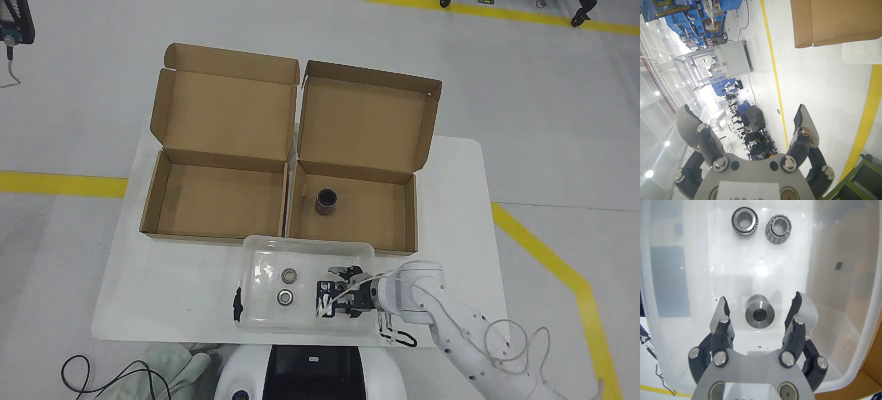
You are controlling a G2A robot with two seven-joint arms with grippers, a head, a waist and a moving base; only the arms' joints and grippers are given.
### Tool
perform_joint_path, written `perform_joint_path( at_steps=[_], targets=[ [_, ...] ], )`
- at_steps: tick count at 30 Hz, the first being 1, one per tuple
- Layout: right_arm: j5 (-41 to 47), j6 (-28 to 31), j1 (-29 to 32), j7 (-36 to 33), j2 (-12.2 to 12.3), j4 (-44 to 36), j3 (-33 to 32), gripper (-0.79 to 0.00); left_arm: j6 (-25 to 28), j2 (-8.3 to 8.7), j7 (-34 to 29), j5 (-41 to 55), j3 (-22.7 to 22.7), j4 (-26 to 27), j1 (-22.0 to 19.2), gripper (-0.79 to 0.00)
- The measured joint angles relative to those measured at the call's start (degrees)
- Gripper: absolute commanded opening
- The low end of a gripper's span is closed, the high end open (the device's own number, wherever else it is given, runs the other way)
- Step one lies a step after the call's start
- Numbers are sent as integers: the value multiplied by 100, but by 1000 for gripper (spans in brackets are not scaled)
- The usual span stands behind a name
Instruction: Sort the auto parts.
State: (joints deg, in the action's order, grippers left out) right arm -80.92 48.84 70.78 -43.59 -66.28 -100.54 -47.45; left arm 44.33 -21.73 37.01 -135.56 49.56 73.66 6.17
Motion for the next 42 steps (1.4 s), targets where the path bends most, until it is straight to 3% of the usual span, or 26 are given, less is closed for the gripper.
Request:
perform_joint_path(
  at_steps=[5, 9, 13, 14, 20, 27, 35, 42],
  targets=[
    [85, -107, -113, -261, -28, 77, 122, -271, 0, 0, 0, 0, 0, 0, 0, 0],
    [138, -162, -168, -376, -34, 131, 163, -456, 0, 0, 0, 0, 0, 0, 0, 0],
    [175, -190, -215, -488, -32, 148, 188, -757, 0, 0, 0, 0, 0, 0, 0, 0],
    [178, -187, -225, -515, -31, 146, 196, -785, 0, 0, 0, 0, 0, 0, 0, 0],
    [284, -111, -273, -584, -19, 44, 220, -785, 0, 0, 0, 0, 0, 0, 0, 0],
    [523, 224, -255, 217, 58, -160, -35, -785, 0, 0, 0, 0, 0, 0, 0, 0],
    [428, 603, -312, 2021, 111, -95, -294, -785, 0, 0, 0, 0, 0, 0, 0, 0],
    [209, 752, -705, 3881, 55, 270, -324, -785, 0, 0, 0, 0, 0, 0, 0, 0]
  ],
)
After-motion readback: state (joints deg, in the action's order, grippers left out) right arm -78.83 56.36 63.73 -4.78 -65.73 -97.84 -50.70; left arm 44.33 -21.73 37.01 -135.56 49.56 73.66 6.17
